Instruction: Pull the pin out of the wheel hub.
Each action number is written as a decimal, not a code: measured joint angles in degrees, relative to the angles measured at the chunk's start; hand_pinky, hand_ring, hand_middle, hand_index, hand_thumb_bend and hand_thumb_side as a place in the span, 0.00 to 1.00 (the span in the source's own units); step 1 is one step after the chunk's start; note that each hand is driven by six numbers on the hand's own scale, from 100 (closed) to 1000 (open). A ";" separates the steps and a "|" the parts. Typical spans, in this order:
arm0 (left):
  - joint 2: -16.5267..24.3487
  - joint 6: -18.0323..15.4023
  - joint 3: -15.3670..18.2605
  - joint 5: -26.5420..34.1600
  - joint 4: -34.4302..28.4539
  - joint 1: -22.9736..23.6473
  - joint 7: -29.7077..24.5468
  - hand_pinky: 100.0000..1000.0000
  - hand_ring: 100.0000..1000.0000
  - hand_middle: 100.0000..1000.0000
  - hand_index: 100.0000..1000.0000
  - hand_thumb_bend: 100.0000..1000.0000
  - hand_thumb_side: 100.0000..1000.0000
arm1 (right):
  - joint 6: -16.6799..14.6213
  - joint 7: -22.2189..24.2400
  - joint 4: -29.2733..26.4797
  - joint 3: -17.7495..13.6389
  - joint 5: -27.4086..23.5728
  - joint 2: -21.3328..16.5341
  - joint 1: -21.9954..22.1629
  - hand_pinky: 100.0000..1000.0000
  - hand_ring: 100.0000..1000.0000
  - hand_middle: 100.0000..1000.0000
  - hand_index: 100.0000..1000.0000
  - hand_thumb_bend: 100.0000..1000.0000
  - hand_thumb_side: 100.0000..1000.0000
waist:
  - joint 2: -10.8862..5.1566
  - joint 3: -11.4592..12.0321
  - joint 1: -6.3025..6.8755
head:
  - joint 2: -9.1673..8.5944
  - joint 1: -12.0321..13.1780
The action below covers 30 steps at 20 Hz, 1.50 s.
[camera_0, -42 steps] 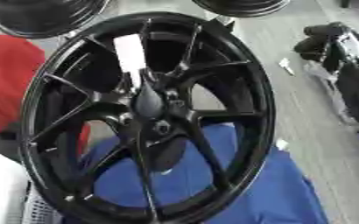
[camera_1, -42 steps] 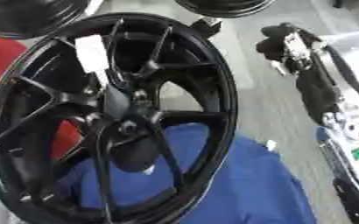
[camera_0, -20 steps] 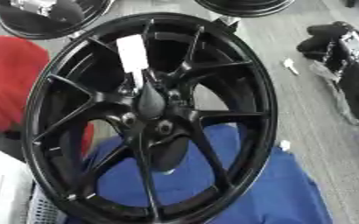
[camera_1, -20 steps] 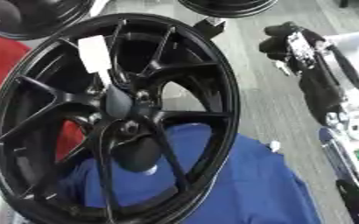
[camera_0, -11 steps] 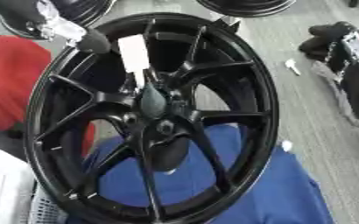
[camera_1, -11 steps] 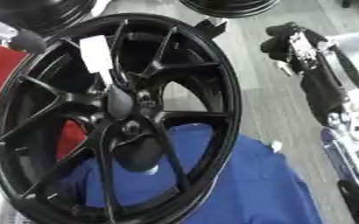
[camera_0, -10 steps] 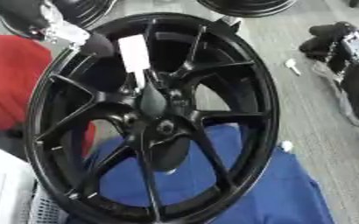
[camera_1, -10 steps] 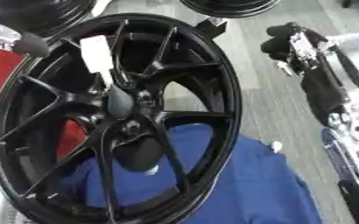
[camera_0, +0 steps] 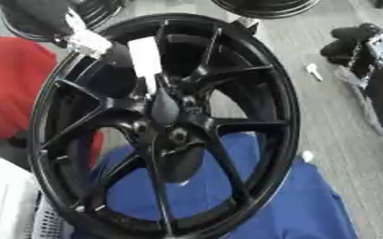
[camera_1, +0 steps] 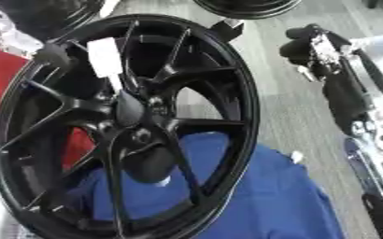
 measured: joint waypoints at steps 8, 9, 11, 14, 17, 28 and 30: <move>-2.78 0.03 -1.05 -2.86 3.90 -0.64 0.03 0.87 0.82 0.76 0.88 0.60 0.46 | 0.15 -0.18 0.00 0.01 0.00 0.12 -0.02 0.85 0.74 0.58 0.74 0.00 0.83 | 0.10 -0.24 0.14 | 0.00 0.47; -2.96 -0.08 -1.14 -2.86 4.30 -0.64 -0.08 0.87 0.82 0.76 0.88 0.59 0.46 | 0.15 -0.18 0.00 0.01 0.00 0.16 -0.02 0.85 0.74 0.58 0.74 0.00 0.83 | 0.17 -0.27 0.14 | 0.00 0.49; -3.41 -0.24 -1.36 -2.89 5.14 -0.64 -0.24 0.87 0.82 0.77 0.88 0.59 0.46 | 0.15 -0.19 0.00 0.01 0.00 0.33 -0.07 0.85 0.74 0.58 0.74 0.00 0.83 | 0.25 -0.32 0.14 | -0.01 0.65; -3.90 -0.33 -1.42 -3.49 6.48 -0.64 -0.33 0.87 0.82 0.77 0.87 0.60 0.46 | 0.15 -0.19 0.00 0.01 0.00 0.54 -0.26 0.85 0.74 0.58 0.74 0.00 0.83 | 0.39 -0.40 0.15 | -0.03 0.98; -4.51 -0.46 -1.72 -4.21 7.70 -0.64 -0.46 0.87 0.82 0.76 0.87 0.60 0.46 | 0.15 -0.20 0.00 0.02 0.00 0.55 -0.47 0.85 0.74 0.58 0.74 0.00 0.83 | 0.76 -0.46 0.15 | -0.03 1.17; -5.80 -0.98 -2.14 -5.44 9.81 -0.64 -0.98 0.86 0.82 0.76 0.85 0.59 0.46 | 0.29 -0.27 0.00 0.36 0.00 1.08 -0.74 0.85 0.74 0.58 0.74 0.00 0.83 | 1.36 -0.73 0.24 | -0.92 1.40; -5.85 -1.23 -2.37 -5.76 10.02 -0.70 -1.23 0.86 0.82 0.76 0.84 0.59 0.46 | 0.29 -0.27 0.00 0.36 0.00 1.09 -0.96 0.85 0.74 0.58 0.74 0.00 0.84 | 1.48 -0.79 0.31 | -1.29 1.38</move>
